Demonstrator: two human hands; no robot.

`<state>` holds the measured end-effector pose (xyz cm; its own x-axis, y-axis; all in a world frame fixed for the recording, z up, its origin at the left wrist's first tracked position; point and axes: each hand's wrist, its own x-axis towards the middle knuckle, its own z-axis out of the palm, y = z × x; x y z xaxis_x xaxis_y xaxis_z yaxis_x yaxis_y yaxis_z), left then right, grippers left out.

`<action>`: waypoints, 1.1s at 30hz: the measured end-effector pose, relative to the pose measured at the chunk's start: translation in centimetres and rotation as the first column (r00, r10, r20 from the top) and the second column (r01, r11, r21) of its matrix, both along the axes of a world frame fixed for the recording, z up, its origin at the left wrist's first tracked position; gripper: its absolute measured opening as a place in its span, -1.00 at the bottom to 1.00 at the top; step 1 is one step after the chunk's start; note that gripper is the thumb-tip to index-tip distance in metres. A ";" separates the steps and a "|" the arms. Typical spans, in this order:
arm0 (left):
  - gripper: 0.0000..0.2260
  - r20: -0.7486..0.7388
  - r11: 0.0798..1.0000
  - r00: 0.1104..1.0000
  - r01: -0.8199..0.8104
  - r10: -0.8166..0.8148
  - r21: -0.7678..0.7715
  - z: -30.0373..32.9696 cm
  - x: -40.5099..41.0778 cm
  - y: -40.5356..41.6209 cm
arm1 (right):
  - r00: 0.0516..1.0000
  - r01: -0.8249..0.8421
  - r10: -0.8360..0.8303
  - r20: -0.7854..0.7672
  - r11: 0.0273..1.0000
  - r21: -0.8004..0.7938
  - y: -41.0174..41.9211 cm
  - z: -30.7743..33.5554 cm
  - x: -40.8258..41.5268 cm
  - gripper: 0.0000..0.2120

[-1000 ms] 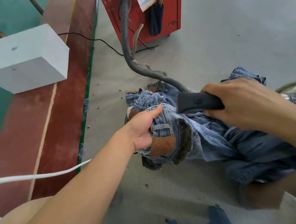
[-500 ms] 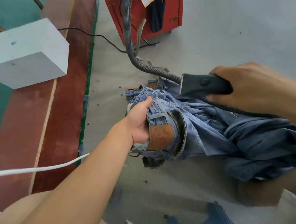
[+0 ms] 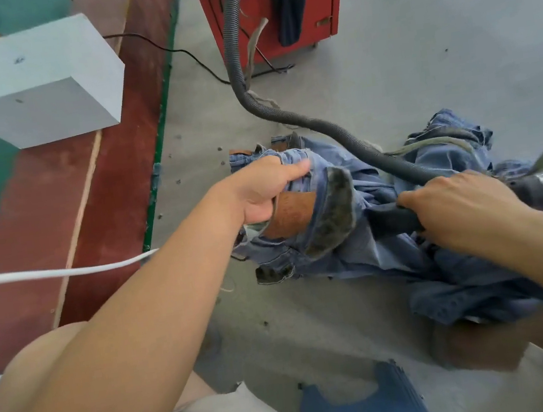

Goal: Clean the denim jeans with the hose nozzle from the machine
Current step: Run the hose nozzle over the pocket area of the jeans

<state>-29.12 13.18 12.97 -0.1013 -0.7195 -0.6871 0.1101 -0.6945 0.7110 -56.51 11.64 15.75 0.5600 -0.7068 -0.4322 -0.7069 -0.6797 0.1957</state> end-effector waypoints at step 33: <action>-0.63 -0.290 0.994 0.952 -0.110 0.102 -0.012 -0.8 -4.3 4.6 | 0.515 0.310 -0.401 0.758 0.911 0.271 -1.3 0.1 1.3 -0.54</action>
<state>-33.47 17.79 12.15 -0.2140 -0.7550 -0.6198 0.3854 -0.6483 0.6566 -55.25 10.34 15.87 0.4146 -0.9097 -0.0239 -0.7315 -0.3175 -0.6034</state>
